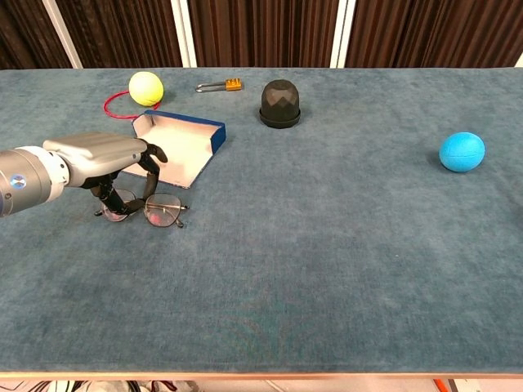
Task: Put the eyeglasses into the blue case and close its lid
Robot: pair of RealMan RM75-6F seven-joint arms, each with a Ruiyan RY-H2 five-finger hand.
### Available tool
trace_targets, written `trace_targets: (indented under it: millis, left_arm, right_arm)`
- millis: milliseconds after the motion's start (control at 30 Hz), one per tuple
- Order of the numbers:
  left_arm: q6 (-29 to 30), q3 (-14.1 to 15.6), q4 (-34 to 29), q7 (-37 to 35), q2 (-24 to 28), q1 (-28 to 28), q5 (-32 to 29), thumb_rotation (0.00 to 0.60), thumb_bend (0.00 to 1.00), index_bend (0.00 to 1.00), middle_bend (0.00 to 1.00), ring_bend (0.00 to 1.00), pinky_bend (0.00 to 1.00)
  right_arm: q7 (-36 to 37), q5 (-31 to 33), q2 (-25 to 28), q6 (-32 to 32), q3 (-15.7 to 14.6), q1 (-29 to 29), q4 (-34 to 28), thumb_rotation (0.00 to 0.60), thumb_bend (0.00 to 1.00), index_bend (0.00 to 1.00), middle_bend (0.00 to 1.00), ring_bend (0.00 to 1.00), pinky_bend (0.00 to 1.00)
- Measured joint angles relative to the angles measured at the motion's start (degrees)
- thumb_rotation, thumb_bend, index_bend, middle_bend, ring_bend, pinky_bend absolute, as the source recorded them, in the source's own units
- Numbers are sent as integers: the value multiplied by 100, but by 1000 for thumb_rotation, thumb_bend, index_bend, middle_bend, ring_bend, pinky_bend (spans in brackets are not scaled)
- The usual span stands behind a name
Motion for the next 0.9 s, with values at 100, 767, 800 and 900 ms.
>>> trace_targets:
  millis: [100,767,800,900]
  left_arm:
    - [29,12,-18,54,13,-10,-36,600,479,565,116,0,0]
    - [316,-500,-205,492,260,-363,-479,600,483,572,100,0,0]
    - [303,-548,-157,546,247,-421,-564,600,483,573,99,0,0]
    - [220,-685,77,662,171,-604,-796,600,483,576,96,0,0]
  right_arm:
    - [1,10,4,-8,1,1,-9,600,116,132,0,0,228]
    - [25,16,6,4,2,-9,-27,600,117,132,0,0,228]
    - [24,17,6,7,3,-10,-28,600,117,132,0,0,228]
    - [23,34,5,2,6,-12,-27,600,117,132,0,0,228]
